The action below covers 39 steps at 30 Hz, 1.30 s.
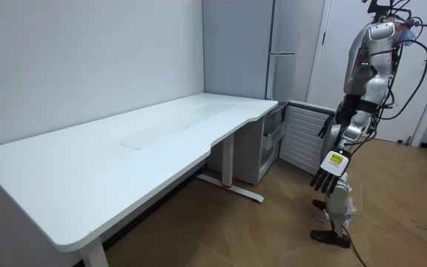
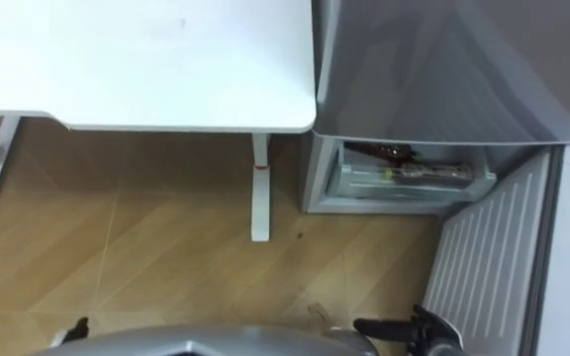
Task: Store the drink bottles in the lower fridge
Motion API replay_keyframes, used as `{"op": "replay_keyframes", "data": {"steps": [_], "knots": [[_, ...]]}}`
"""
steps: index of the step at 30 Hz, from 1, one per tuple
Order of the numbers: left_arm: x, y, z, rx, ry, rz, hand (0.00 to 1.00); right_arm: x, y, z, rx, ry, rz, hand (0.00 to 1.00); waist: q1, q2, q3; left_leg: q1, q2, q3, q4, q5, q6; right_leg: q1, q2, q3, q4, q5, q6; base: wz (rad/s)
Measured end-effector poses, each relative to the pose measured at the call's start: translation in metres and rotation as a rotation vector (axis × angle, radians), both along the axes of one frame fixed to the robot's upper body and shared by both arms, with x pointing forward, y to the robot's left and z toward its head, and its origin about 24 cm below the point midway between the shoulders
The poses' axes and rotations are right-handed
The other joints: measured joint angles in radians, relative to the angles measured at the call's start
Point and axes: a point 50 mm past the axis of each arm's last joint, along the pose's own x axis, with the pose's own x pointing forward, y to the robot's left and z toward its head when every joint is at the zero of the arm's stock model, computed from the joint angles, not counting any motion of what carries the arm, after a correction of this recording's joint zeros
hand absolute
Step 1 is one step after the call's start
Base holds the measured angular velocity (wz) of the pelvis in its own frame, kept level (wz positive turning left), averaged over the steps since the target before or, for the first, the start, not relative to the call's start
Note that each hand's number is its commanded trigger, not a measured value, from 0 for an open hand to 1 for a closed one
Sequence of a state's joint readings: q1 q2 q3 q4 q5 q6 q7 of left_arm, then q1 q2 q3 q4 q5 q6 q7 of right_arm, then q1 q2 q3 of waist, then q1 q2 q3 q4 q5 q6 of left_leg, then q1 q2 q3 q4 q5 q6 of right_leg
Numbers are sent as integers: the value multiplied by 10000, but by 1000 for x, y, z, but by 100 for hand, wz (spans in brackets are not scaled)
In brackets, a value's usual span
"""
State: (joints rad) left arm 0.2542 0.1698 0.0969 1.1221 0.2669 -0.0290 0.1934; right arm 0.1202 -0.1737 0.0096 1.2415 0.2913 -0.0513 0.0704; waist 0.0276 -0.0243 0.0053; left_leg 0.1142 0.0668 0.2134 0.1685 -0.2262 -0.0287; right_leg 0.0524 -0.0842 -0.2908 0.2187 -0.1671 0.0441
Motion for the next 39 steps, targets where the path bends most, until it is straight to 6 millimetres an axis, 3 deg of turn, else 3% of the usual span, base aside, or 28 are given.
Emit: {"op": "replay_keyframes", "data": {"steps": [10, 16, 22, 24, 27, 32, 39], "knots": [[-3, 0, 0, 4, 202, -51, 0, -1, -5, 1, -809, 119, 36, 0, -192, 7, -18, 35, 13, 57, 50, -3, -5, -7, 17, 121, 7, 5, 0, -2], [6, 3, 1, 24, -167, 3, 0, 34, -23, 16, -2118, -1379, 101, 0, -299, -62, 40, 209, 14, 227, -60, -4, -6, -31, 56, 271, 10, -1, 5, -9], [11, 7, 3, 150, -472, 15, 0, 85, -40, 51, -4050, -3956, -340, 0, -421, -234, -20, 212, 72, 528, -60, -1, -14, -173, 150, 619, 36, 19, -26, -17], [11, 6, 3, 123, -457, -21, 0, 107, -45, 73, -4913, -5193, -475, 0, -521, -283, -11, 184, 78, 532, -58, -2, -15, -202, 171, 675, 9, 21, -29, -9], [16, 9, 5, 189, -694, -15, 0, 121, -58, 99, -5958, -6477, -1272, 0, -550, -370, -26, 194, 82, 538, -89, -16, -37, -208, 185, 682, -28, 21, -29, -1], [16, 12, 7, 344, -693, -278, 0, 134, -71, 132, -7416, -7670, -1568, 0, -566, -505, -60, 134, 83, 546, -160, -16, -38, -334, 200, 738, 7, 24, -29, -2], [13, 16, 8, 461, -600, -296, 0, 136, -79, 160, -8886, -8634, -2160, 0, -786, -405, -102, 106, 94, 534, -160, -21, -46, -391, 197, 709, 23, 30, -38, 0]]}}
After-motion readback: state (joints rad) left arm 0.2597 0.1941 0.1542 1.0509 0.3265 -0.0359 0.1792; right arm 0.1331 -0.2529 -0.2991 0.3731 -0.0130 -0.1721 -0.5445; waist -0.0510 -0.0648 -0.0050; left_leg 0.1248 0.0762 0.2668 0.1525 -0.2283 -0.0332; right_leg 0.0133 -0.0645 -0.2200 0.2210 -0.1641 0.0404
